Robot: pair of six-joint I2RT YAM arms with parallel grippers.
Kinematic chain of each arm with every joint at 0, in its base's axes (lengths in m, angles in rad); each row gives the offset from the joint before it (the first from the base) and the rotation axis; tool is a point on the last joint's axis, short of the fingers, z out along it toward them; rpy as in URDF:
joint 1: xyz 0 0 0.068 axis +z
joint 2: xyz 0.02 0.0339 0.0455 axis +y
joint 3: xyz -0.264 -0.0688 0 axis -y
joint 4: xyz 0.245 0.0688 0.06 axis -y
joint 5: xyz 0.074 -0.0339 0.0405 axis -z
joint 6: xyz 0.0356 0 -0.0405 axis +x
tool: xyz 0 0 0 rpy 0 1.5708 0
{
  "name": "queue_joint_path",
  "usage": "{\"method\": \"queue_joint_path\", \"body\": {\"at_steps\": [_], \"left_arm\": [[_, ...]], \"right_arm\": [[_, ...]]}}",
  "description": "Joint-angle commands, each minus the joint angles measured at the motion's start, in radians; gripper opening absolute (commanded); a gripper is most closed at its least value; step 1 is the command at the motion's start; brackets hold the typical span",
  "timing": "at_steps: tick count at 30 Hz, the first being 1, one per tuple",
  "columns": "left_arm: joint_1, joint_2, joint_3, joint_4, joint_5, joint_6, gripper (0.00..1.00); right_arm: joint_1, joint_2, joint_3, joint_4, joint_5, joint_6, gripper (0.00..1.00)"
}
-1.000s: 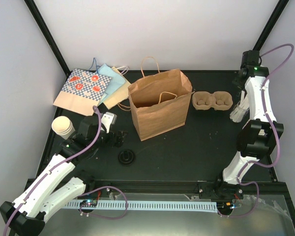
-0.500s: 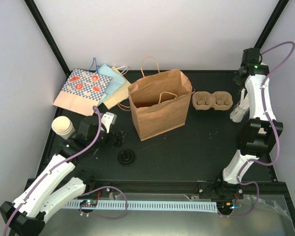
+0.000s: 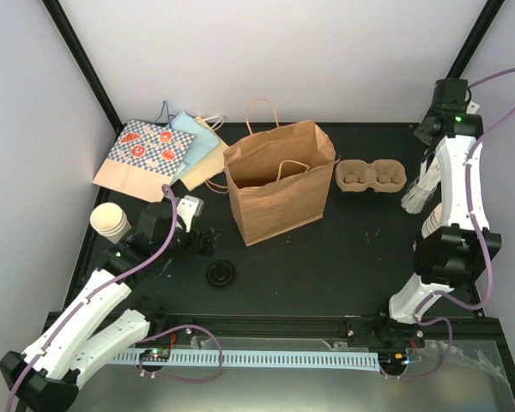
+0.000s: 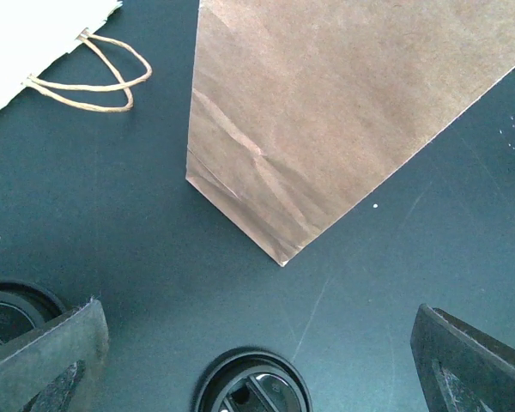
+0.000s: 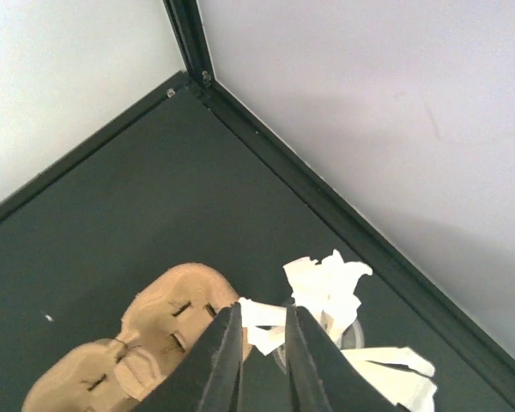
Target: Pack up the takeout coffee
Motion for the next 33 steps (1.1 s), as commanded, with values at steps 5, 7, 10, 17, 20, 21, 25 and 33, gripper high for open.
{"method": "queue_joint_path", "body": {"at_steps": [5, 7, 10, 17, 20, 21, 25, 33], "left_arm": [[0.005, -0.003, 0.006, 0.006, -0.020, 0.001, 0.99], [0.004, -0.003, 0.006, 0.005, -0.020, 0.001, 0.99], [0.004, -0.002, 0.006, 0.005, -0.020, 0.001, 0.99], [0.004, 0.003, 0.006, 0.006, -0.019, 0.001, 0.99], [0.005, 0.006, 0.006, 0.007, -0.019, 0.001, 0.99], [0.004, 0.007, 0.006, 0.006, -0.019, 0.002, 0.99], [0.005, 0.011, 0.006, 0.005, -0.022, 0.001, 0.99], [0.005, 0.016, 0.006, 0.004, -0.025, 0.001, 0.99]], "right_arm": [[-0.004, 0.023, 0.015, 0.001, 0.008, -0.007, 0.29], [-0.004, 0.040, 0.015, 0.008, -0.006, -0.004, 0.30], [-0.005, 0.064, 0.015, 0.009, -0.018, -0.001, 0.31], [-0.005, 0.109, 0.014, 0.012, -0.014, -0.005, 0.31], [-0.004, 0.118, 0.011, 0.017, -0.019, -0.004, 0.31], [-0.005, 0.120, 0.008, 0.020, -0.018, -0.004, 0.31], [-0.005, 0.129, 0.007, 0.025, -0.021, -0.006, 0.31], [-0.005, 0.147, 0.008, 0.030, -0.010, -0.009, 0.30]]}}
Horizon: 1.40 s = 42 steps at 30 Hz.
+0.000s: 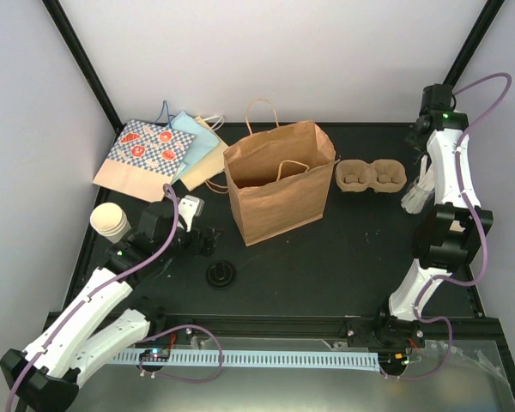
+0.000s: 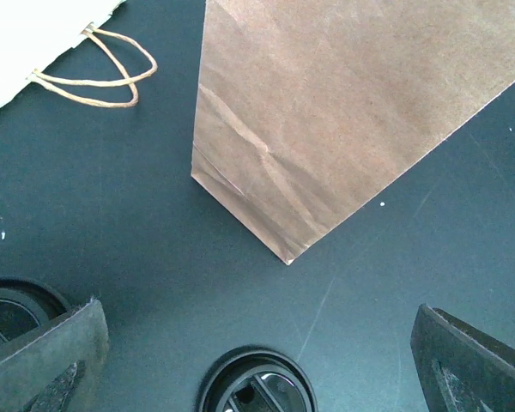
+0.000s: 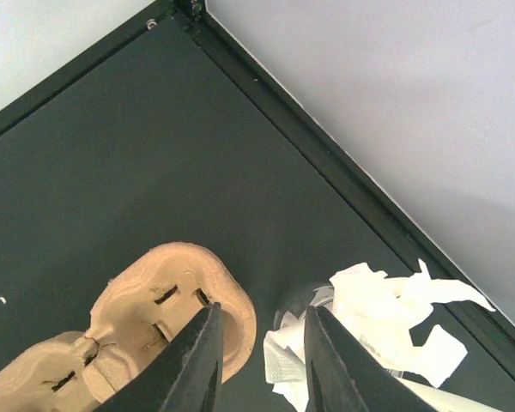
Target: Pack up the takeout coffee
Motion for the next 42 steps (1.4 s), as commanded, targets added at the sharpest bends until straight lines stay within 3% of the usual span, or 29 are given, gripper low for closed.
{"method": "queue_joint_path", "body": {"at_steps": [1, 9, 13, 16, 34, 42], "left_arm": [[0.005, 0.005, 0.006, 0.004, -0.014, 0.000, 0.99], [0.004, 0.011, 0.007, 0.004, -0.013, 0.001, 0.99], [0.004, 0.012, 0.007, 0.005, -0.015, 0.000, 0.99], [0.005, 0.013, 0.008, 0.005, -0.014, 0.001, 0.99], [0.004, 0.009, 0.007, 0.002, -0.018, 0.000, 0.99], [0.005, 0.008, 0.007, 0.004, -0.016, 0.001, 0.99]], "right_arm": [[-0.004, 0.022, 0.007, 0.026, 0.019, 0.007, 0.28], [-0.005, 0.038, 0.012, 0.025, 0.022, 0.003, 0.25], [-0.004, 0.030, 0.016, 0.024, 0.014, 0.003, 0.15], [-0.005, 0.013, 0.020, 0.018, 0.011, 0.001, 0.01], [-0.004, -0.148, 0.131, -0.063, -0.006, -0.020, 0.01], [-0.004, -0.257, 0.320, -0.168, -0.160, -0.049, 0.01]]}}
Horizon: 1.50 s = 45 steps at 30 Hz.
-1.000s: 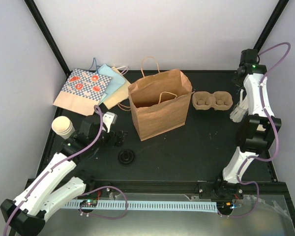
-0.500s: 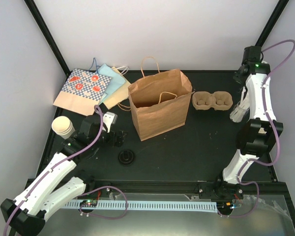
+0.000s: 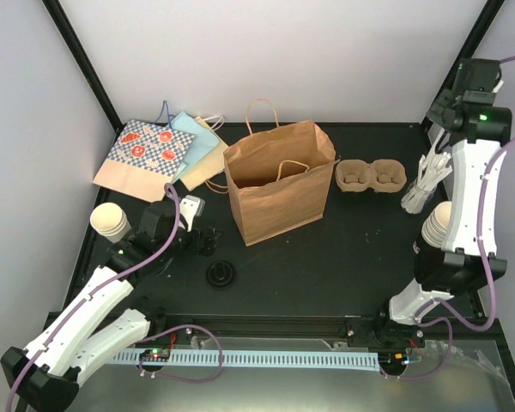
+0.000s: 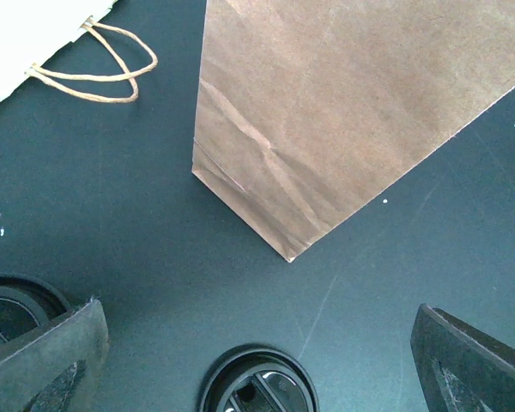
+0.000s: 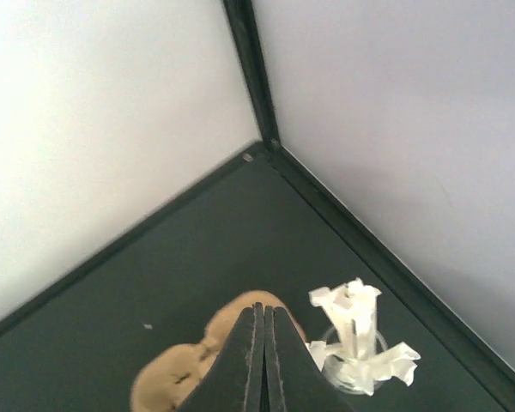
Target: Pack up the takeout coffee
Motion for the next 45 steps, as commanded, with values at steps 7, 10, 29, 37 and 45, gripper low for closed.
{"method": "queue_joint_path", "body": {"at_steps": [7, 10, 29, 37, 45], "left_arm": [[0.004, -0.004, 0.011, 0.007, 0.005, 0.003, 0.99], [0.005, -0.010, 0.009, 0.009, 0.000, 0.004, 0.99], [0.004, -0.026, 0.005, 0.016, -0.006, 0.003, 0.99], [0.005, -0.020, 0.006, 0.013, -0.015, 0.003, 0.99], [0.005, -0.015, 0.006, 0.011, -0.023, 0.001, 0.99]], "right_arm": [[0.059, -0.189, 0.195, -0.023, -0.447, -0.040, 0.01], [0.095, -0.205, 0.229, -0.011, -0.578, -0.013, 0.01], [0.433, -0.169, 0.244, 0.284, -0.668, 0.008, 0.01], [0.524, -0.098, 0.214, 0.357, -0.623, -0.068, 0.01], [0.676, -0.067, 0.043, 0.372, -0.339, -0.266, 0.01]]}}
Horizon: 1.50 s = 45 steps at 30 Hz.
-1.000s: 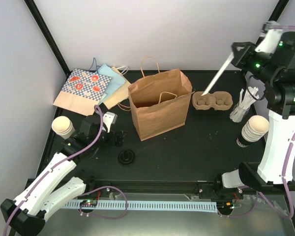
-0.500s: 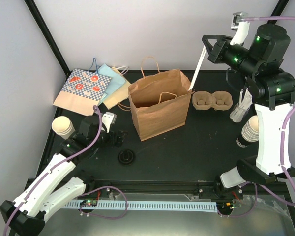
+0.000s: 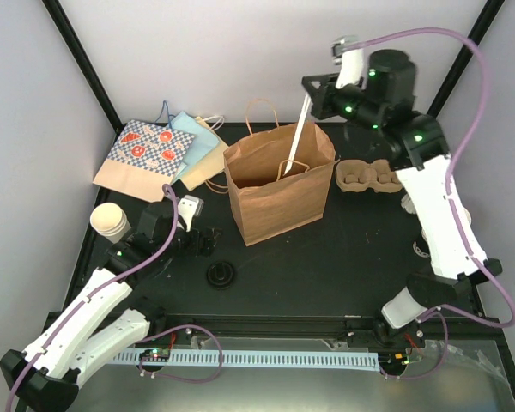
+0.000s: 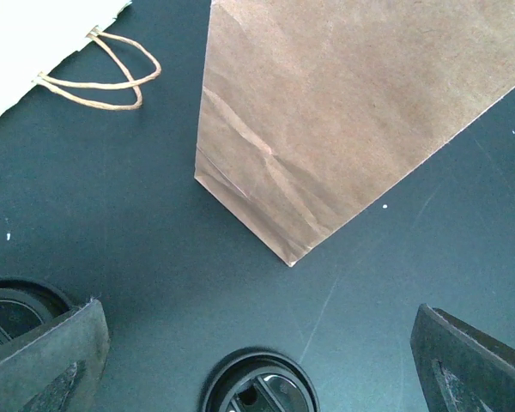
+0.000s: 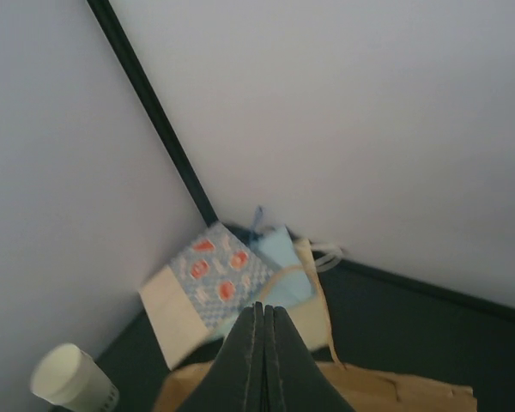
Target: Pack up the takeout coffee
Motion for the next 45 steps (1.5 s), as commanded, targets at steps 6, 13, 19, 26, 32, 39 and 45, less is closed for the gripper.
{"method": "queue_joint_path", "body": {"at_steps": [6, 13, 19, 26, 32, 39, 45], "left_arm": [[0.005, 0.009, 0.007, 0.011, -0.016, 0.001, 0.99], [0.004, 0.011, 0.006, 0.010, -0.021, 0.001, 0.99], [0.004, 0.014, 0.006, 0.009, -0.020, 0.001, 0.99], [0.004, 0.012, 0.009, 0.011, -0.020, 0.003, 0.99], [0.004, 0.002, 0.009, 0.020, -0.034, 0.002, 0.99], [0.004, -0.026, 0.020, 0.024, -0.037, -0.002, 0.99], [0.005, -0.054, 0.035, 0.041, -0.043, 0.000, 0.99]], "right_arm": [[0.116, 0.033, -0.077, 0.036, 0.352, -0.218, 0.01], [0.207, 0.012, -0.172, 0.023, 0.347, -0.356, 0.68], [0.205, -0.064, -0.252, 0.005, 0.413, -0.285, 0.83], [0.195, -0.248, -0.458, 0.081, 0.678, -0.252, 0.92], [0.192, -0.553, -0.891, 0.424, 0.785, -0.319, 0.97], [0.191, -0.831, -1.305, 0.668, 0.713, -0.358, 0.99], [0.191, -0.945, -1.459, 0.671, 0.741, -0.319, 1.00]]}}
